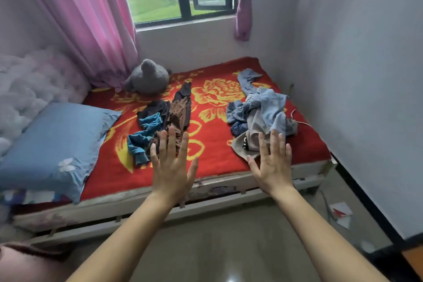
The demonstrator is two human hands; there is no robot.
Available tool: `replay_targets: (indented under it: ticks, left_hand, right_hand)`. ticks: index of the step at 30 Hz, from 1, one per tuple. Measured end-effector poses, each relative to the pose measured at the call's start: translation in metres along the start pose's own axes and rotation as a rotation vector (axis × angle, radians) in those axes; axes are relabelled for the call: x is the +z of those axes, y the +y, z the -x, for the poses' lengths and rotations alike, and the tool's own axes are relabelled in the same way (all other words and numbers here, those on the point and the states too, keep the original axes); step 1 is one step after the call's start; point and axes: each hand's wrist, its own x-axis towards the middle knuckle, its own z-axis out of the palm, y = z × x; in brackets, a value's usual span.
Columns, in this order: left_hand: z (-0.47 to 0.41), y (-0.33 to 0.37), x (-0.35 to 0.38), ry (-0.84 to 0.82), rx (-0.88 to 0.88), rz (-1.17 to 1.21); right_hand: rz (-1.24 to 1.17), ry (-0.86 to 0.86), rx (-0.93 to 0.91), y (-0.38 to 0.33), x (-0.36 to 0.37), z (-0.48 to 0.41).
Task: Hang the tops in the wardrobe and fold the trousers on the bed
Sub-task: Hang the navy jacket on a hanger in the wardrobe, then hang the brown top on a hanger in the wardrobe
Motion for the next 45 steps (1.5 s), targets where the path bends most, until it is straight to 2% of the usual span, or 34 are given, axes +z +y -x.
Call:
replay_targets:
  ticks: [5,11,16,21,24,30,34,38,45]
  left_hand:
    - [-0.071,0.039,0.066,-0.082,0.037,0.008]
    - [-0.176,0.064,0.154,-0.131,0.042,0.037]
    - [-0.27,0.084,0.218,-0.305,0.018,-0.007]
    - [-0.352,0.115,0.249,-0.355,0.042,-0.001]
    - [-0.391,0.138,0.263,-0.32,0.07,0.007]
    - [-0.437,0.173,0.291,-0.373,-0.046,-0.02]
    - [-0.445,0.169,0.298,-0.383,-0.142,-0.072]
    - [-0.433,0.134,0.296,-0.362,-0.274,-0.084]
    - [-0.381,-0.004,0.301,-0.389,-0.461,-0.119]
  right_hand:
    - [0.013,-0.059,0.121,0.066,0.031,-0.055]
    - [0.054,-0.113,0.147,0.12,0.068,-0.16]
    - [0.099,-0.196,0.175,0.163,0.082,-0.25]
    - [0.118,-0.171,0.23,0.214,0.078,-0.317]
    - [0.112,-0.165,0.26,0.247,0.081,-0.351]
    - [0.066,-0.269,0.245,0.295,0.105,-0.423]
    - [0.035,-0.339,0.135,0.287,0.129,-0.475]
    - [0.0,-0.44,-0.005,0.234,0.16,-0.513]
    - [-0.018,-0.507,-0.234,0.097,0.232,-0.53]
